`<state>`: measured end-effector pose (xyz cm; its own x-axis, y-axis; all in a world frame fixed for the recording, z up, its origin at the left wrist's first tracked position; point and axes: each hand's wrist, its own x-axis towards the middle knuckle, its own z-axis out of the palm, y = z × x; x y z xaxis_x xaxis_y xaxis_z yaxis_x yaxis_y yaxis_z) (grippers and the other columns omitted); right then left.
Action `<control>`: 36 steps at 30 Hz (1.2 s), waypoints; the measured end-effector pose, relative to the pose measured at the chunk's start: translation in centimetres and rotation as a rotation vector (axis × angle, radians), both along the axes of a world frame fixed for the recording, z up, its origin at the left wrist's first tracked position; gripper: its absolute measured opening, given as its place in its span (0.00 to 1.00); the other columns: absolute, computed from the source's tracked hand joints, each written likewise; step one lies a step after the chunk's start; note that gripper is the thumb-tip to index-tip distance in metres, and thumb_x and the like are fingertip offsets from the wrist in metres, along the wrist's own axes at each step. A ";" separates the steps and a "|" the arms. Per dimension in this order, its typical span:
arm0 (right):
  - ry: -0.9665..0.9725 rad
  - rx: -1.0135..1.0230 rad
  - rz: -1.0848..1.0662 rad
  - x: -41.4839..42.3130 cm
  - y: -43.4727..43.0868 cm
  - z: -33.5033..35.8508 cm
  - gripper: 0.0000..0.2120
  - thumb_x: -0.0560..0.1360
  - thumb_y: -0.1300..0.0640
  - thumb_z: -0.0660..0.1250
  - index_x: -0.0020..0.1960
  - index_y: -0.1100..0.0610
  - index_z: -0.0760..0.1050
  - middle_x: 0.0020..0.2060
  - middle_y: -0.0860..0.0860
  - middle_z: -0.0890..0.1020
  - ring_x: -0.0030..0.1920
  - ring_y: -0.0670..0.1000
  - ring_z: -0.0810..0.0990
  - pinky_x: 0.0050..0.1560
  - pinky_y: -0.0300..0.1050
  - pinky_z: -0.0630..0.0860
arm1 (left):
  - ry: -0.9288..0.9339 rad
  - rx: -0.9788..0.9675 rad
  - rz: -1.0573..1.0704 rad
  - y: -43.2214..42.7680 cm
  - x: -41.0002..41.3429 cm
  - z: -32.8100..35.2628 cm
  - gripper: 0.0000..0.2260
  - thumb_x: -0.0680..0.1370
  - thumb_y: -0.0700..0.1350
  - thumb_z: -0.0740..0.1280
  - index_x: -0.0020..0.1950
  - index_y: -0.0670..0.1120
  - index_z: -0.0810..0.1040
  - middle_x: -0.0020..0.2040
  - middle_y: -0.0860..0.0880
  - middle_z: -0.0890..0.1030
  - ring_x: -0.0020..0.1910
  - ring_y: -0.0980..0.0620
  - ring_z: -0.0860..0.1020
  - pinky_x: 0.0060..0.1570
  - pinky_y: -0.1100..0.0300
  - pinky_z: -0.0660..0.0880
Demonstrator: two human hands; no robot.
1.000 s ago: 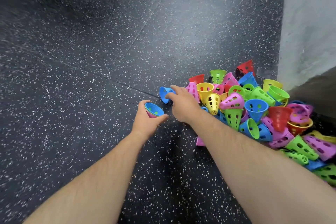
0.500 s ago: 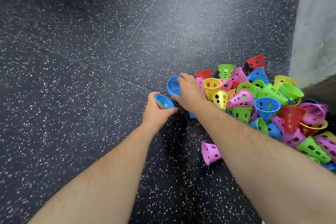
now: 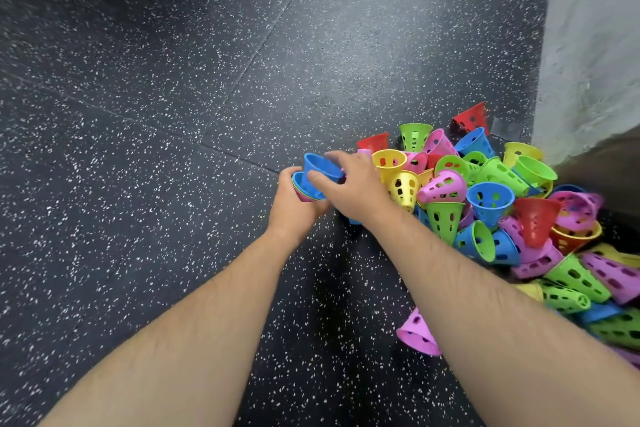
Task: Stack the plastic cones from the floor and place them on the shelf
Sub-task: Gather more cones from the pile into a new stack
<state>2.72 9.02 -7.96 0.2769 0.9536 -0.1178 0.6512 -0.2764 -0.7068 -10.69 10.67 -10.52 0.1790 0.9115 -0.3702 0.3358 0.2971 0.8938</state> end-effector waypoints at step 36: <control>0.359 0.021 -0.392 6.9 -4.6 2.1 0.25 0.72 0.50 0.72 0.67 0.50 0.73 0.46 0.48 0.72 0.42 0.46 0.72 0.42 0.39 0.69 | 0.025 0.044 -0.110 -1.6 3.4 1.9 0.32 0.68 0.41 0.83 0.66 0.48 0.69 0.53 0.51 0.80 0.50 0.54 0.79 0.52 0.63 0.76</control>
